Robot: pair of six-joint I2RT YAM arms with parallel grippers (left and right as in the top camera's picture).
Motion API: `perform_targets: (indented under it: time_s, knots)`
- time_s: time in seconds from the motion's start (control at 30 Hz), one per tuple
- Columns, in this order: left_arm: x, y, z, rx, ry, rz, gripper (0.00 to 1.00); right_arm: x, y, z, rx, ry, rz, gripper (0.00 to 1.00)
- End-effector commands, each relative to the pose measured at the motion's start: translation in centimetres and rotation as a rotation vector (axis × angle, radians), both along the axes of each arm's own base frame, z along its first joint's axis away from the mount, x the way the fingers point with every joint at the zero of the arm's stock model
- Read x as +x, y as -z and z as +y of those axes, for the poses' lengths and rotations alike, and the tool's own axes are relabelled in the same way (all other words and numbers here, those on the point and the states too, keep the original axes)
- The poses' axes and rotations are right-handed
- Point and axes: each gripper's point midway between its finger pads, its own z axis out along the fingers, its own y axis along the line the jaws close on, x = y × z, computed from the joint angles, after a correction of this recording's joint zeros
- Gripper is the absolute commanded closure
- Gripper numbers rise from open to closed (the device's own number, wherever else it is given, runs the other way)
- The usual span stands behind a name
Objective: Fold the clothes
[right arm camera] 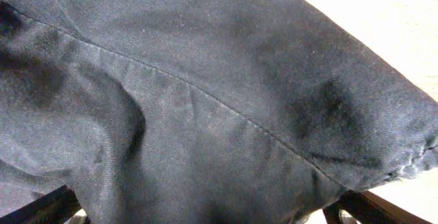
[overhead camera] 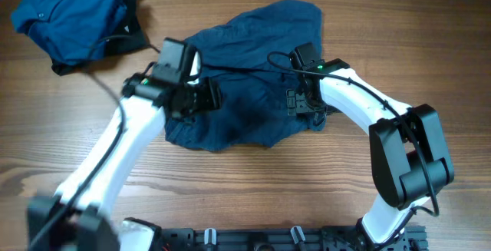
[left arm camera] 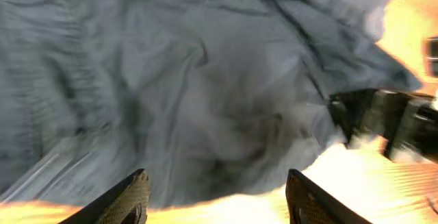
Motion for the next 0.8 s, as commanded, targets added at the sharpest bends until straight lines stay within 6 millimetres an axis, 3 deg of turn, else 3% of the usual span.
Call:
perform_targets:
  time_s: [0.0,0.23,0.33,0.43,0.57,0.77]
  knots:
    - [-0.2,4.1,-1.0,-0.013,0.015,0.125,0.38,-0.2,0.4,-0.6,-0.031,0.009,0.012,0.00]
    - [-0.3,10.1,-1.0,0.028,0.012,0.257,0.52,0.5,-1.4,-0.4,-0.039,0.008,0.017,0.01]
    - [-0.2,11.1,-1.0,0.033,0.012,0.270,0.53,0.7,-1.9,-0.9,-0.071,0.011,0.009,0.18]
    - [0.1,11.3,-0.8,0.045,0.011,0.261,0.53,1.2,-2.3,-1.1,-0.085,0.013,-0.008,0.59]
    - [0.4,11.5,-0.1,0.087,-0.001,0.246,0.53,1.7,-2.5,-1.1,-0.084,0.016,-0.029,0.96]
    - [0.6,11.6,0.4,0.114,-0.008,0.236,0.53,2.4,-3.1,-2.6,-0.164,0.062,-0.075,0.96]
